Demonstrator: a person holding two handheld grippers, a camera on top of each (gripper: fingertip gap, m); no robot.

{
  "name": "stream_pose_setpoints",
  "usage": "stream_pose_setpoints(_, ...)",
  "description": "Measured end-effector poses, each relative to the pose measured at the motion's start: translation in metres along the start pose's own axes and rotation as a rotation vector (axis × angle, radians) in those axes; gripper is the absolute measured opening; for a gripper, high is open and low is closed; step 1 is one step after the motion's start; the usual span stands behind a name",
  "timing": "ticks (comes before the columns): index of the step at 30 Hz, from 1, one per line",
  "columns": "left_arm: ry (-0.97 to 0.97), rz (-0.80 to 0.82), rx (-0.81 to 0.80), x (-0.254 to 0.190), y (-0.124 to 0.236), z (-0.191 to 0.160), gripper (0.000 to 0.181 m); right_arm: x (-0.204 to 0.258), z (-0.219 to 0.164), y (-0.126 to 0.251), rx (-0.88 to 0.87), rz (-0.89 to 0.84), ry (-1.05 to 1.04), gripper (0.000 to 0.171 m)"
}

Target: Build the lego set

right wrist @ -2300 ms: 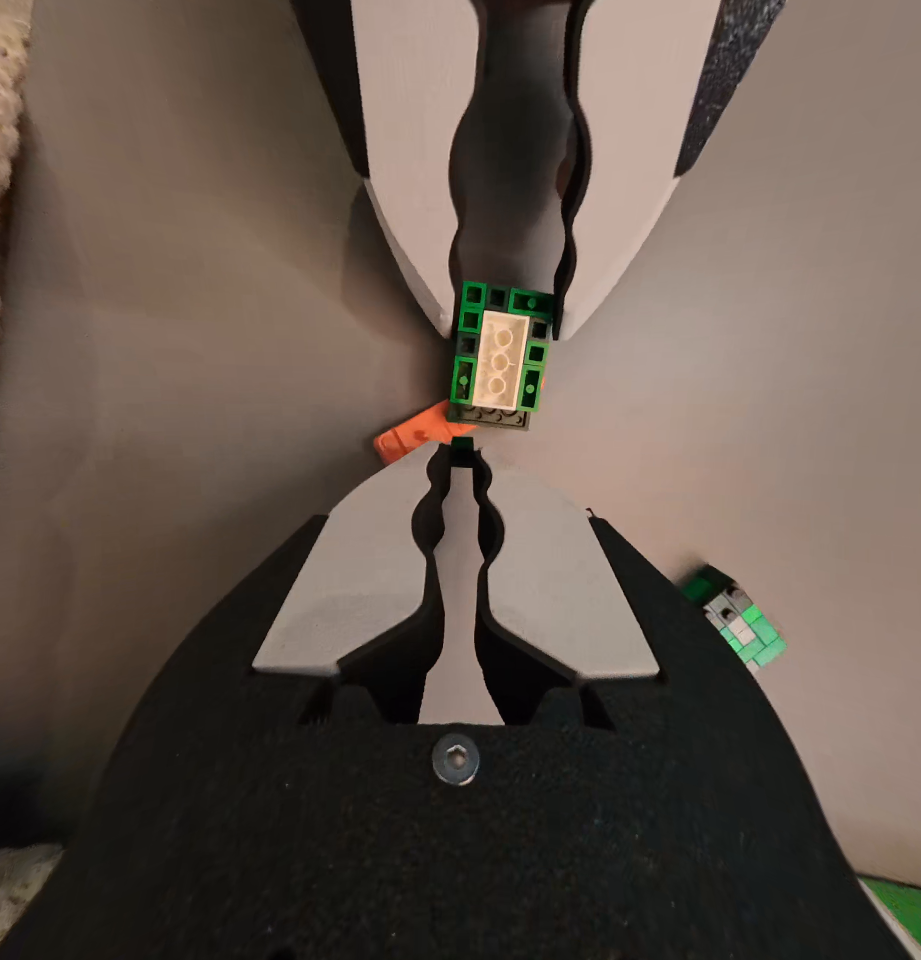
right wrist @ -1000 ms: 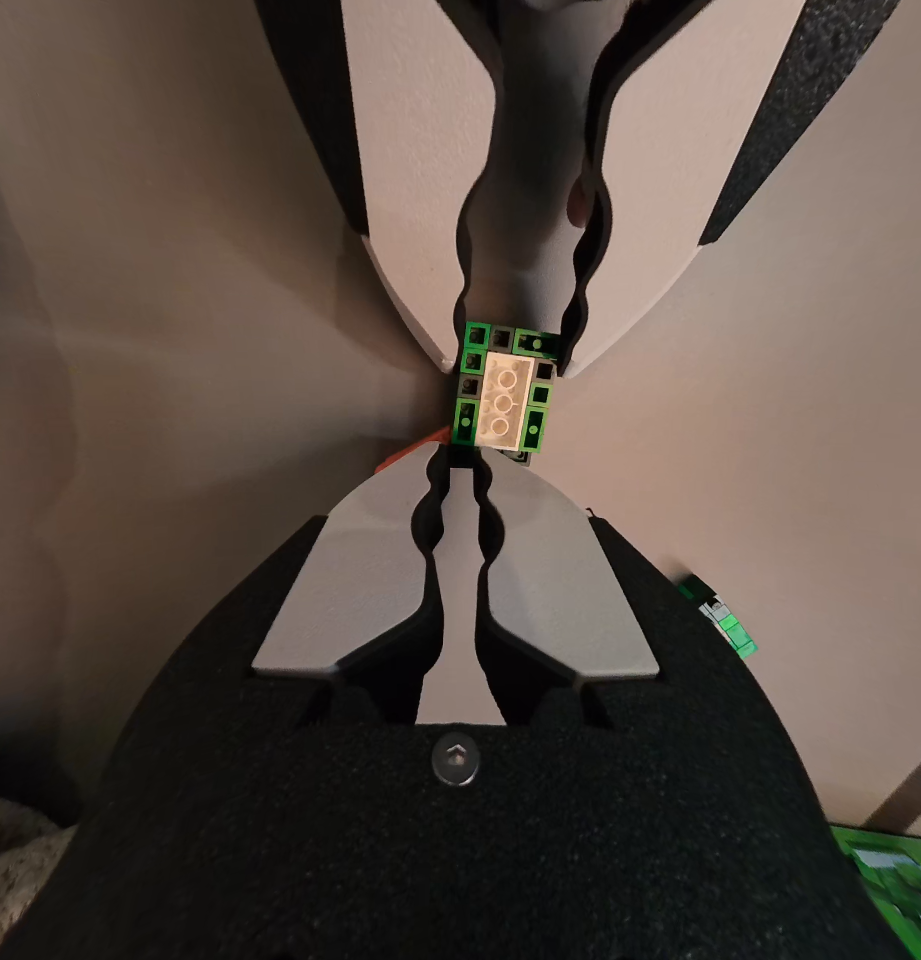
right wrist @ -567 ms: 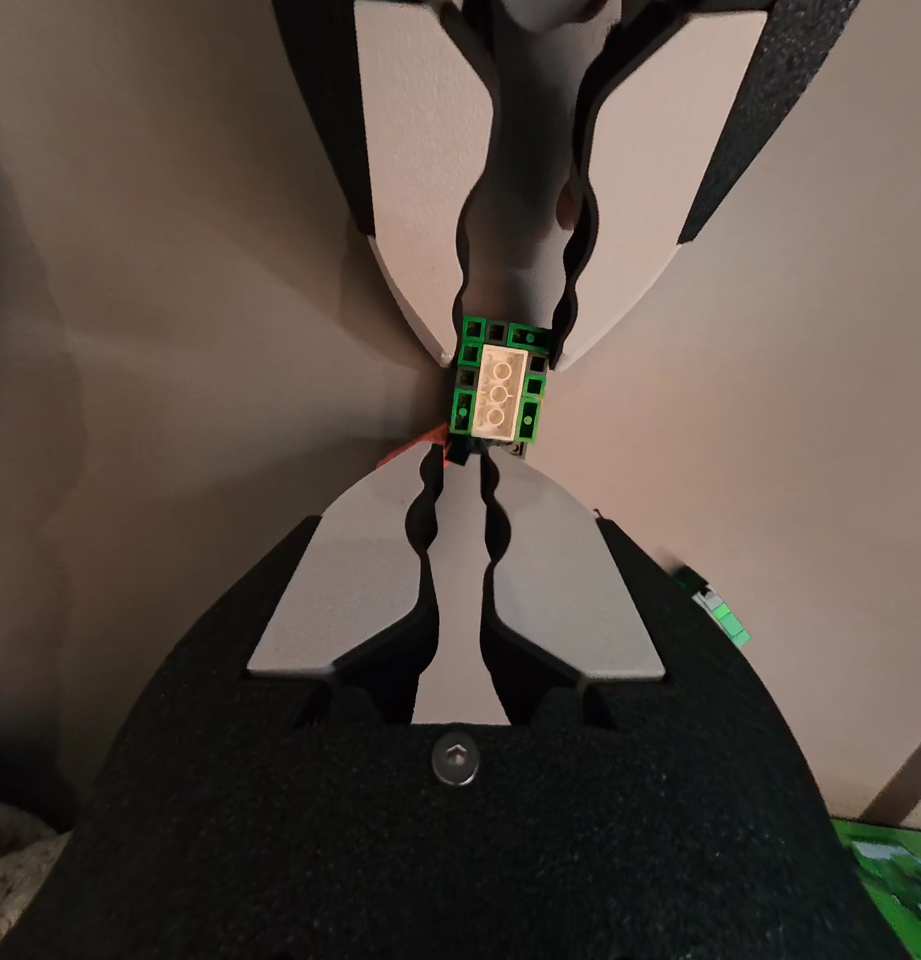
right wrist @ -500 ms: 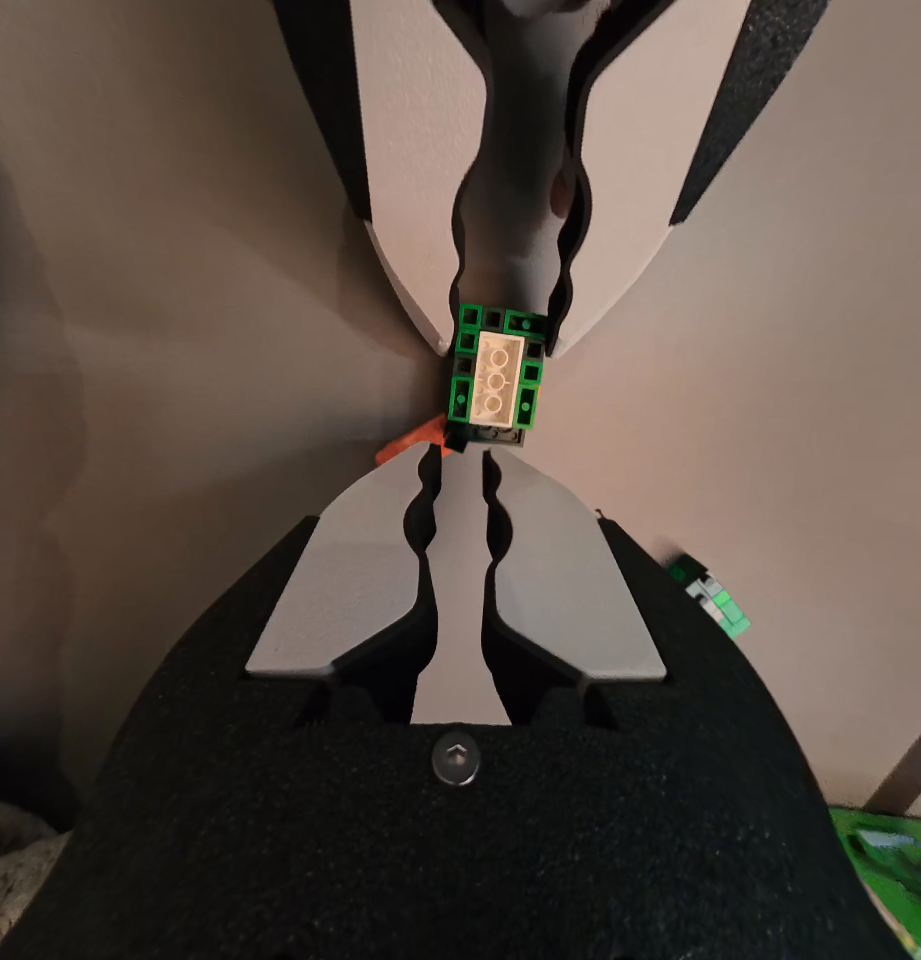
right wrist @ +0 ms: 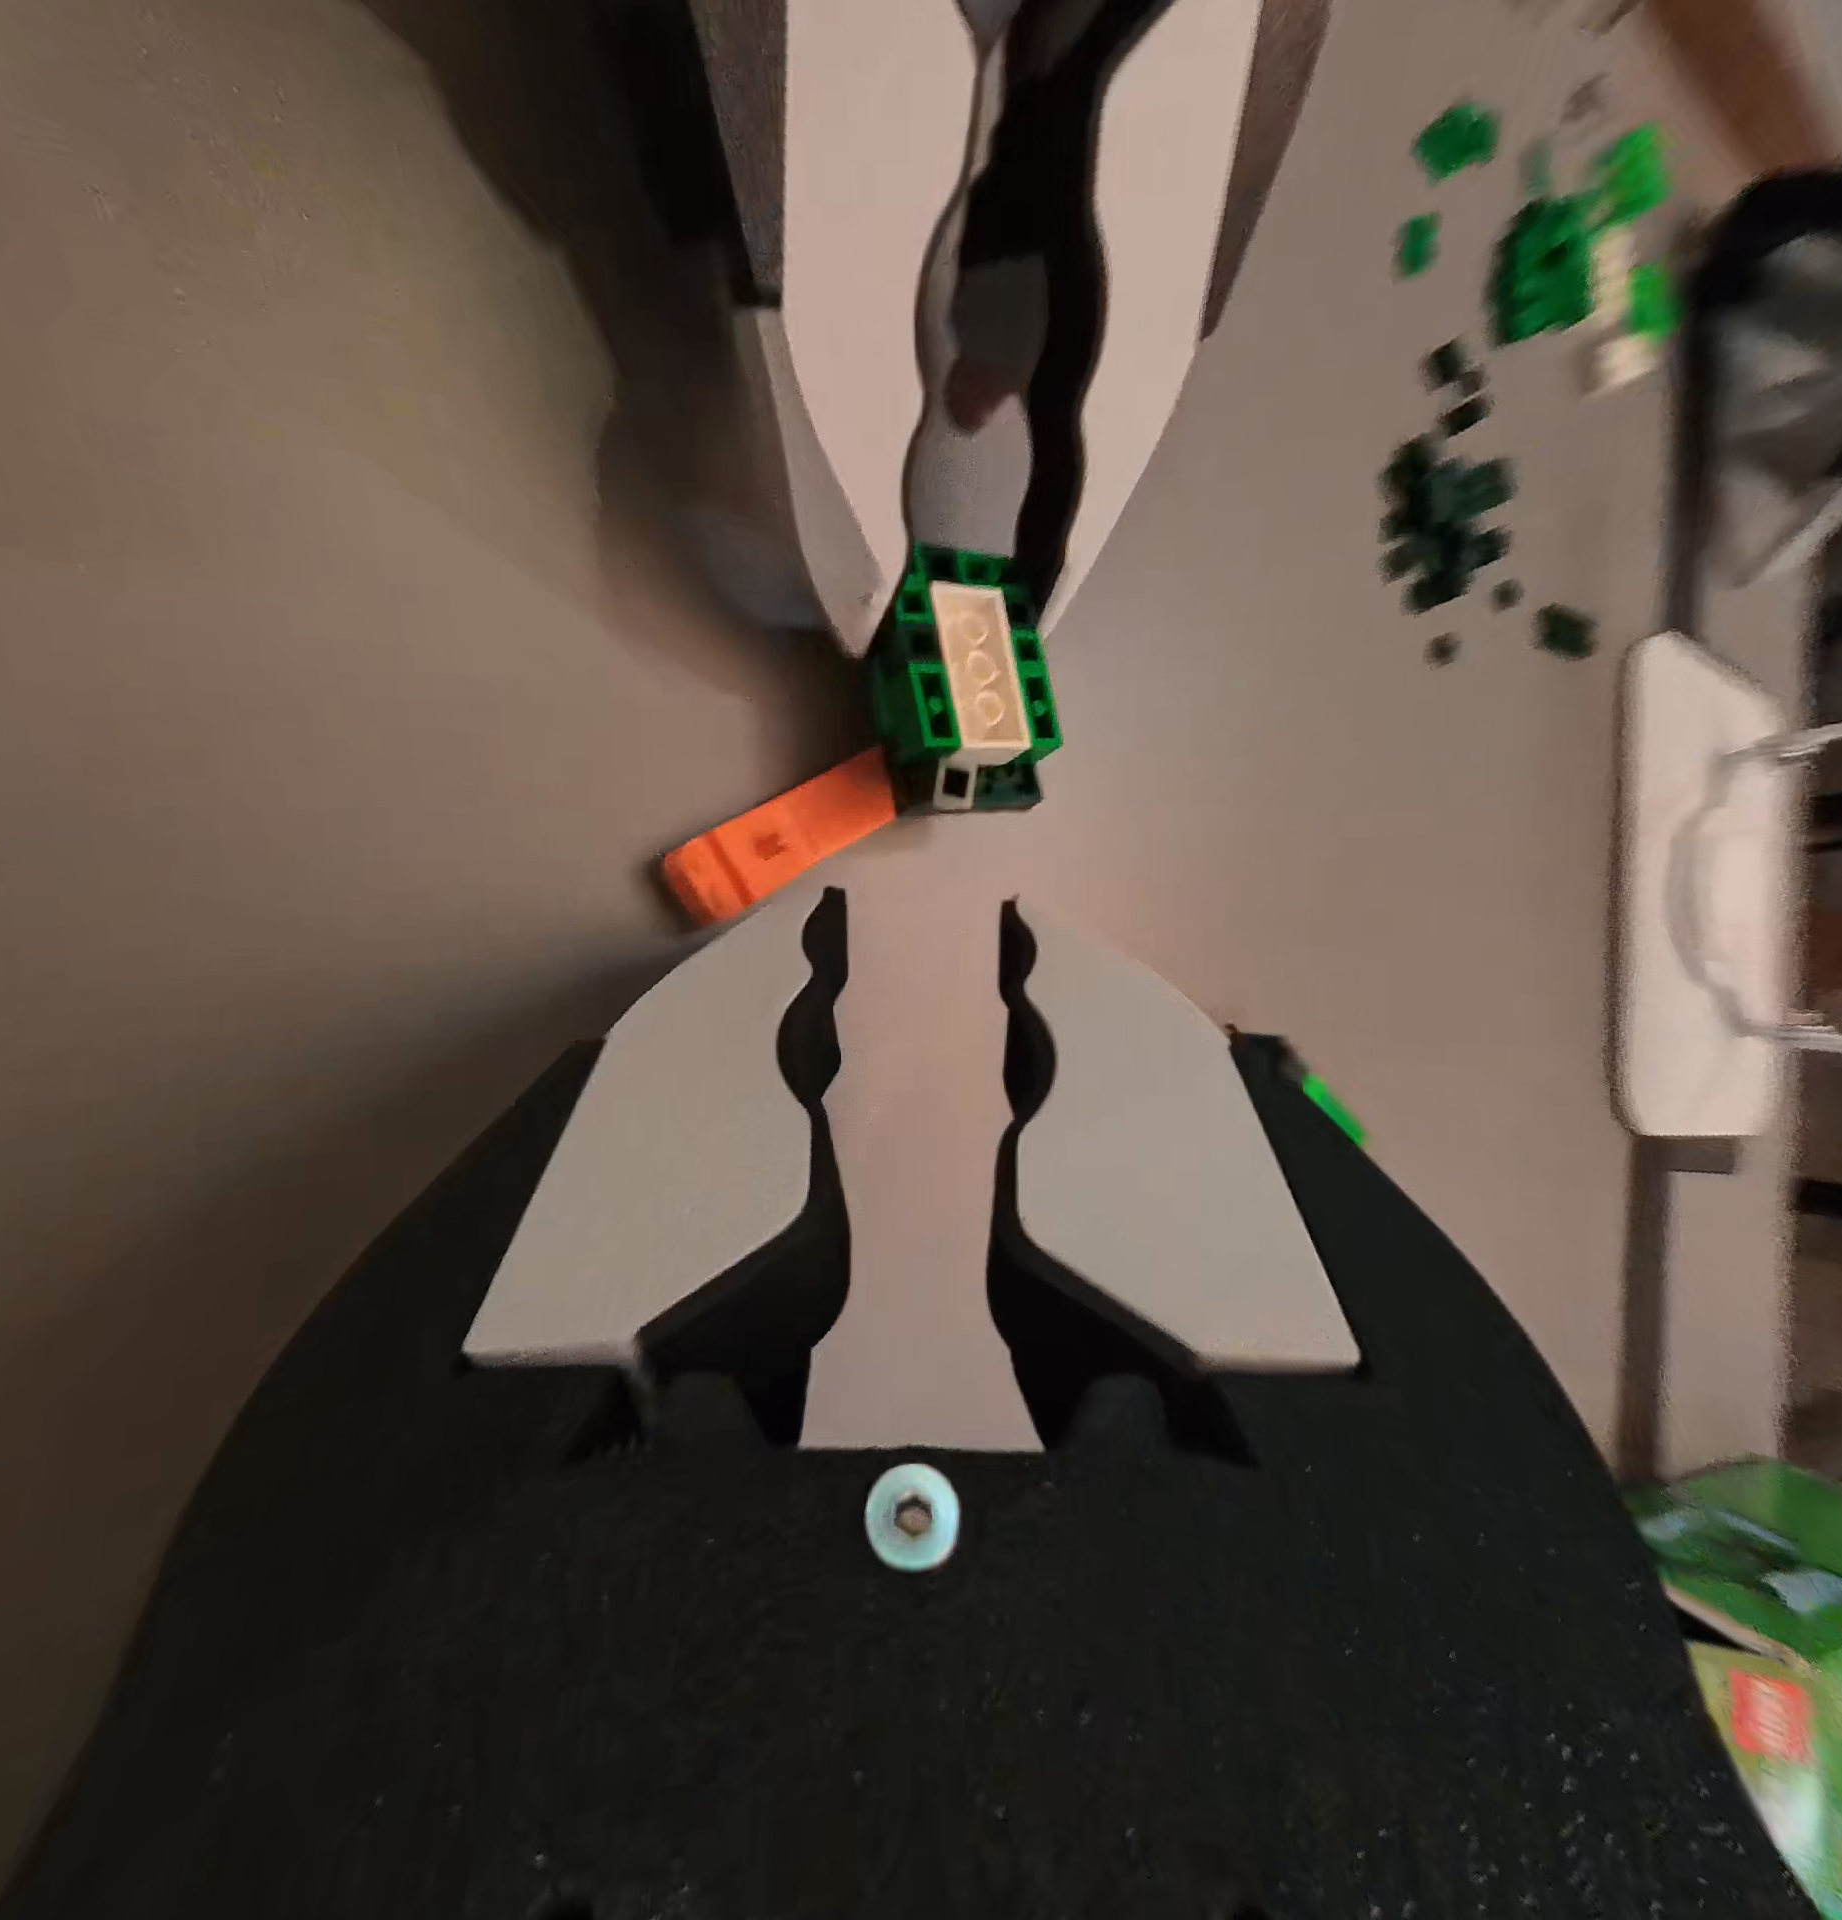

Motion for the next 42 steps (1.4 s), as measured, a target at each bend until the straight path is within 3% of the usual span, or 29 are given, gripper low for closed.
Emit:
stream_pose_setpoints(2,0.046,0.008,-0.033,0.003,0.002,0.002,0.036,0.003,0.003,0.001,-0.046,-0.139,0.068,0.04)
stream_pose_setpoints(7,0.179,0.004,-0.143,0.012,0.011,0.008,0.036,0.01,0.008,-0.008,0.046,-0.47,0.352,0.047)
stream_pose_setpoints(13,0.233,-0.028,-0.171,0.014,0.013,0.008,0.036,0.005,0.016,-0.013,0.1,-0.66,0.495,0.049)
stream_pose_setpoints(18,0.244,-0.046,-0.173,0.013,0.012,0.008,0.036,0.008,0.018,-0.02,0.163,-0.708,0.656,0.039)
stream_pose_setpoints(26,0.278,-0.08,-0.183,0.014,0.013,0.009,0.036,0.008,0.018,-0.028,0.206,-0.752,0.726,0.023)
stream_pose_setpoints(32,0.277,-0.094,-0.168,0.014,0.013,0.008,0.036,0.007,0.017,-0.027,0.189,-0.709,0.783,0.021)
stream_pose_setpoints(38,0.25,-0.125,-0.116,0.01,0.009,0.005,0.036,0.01,0.009,-0.026,0.182,-0.654,1.011,0.022)
stream_pose_setpoints(42,0.221,-0.106,-0.13,0.008,0.008,0.007,0.036,0.006,0.01,-0.021,0.122,-0.595,0.874,0.02)
Point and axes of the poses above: each gripper's, where its closed fingertips meet, y back along the fingers, z out of its top, x = y × z across the jaws, the point moved 9 cm from there along y, back along the fingers, and after that the axes turned 8 degrees about z, right-handed, at the moved point
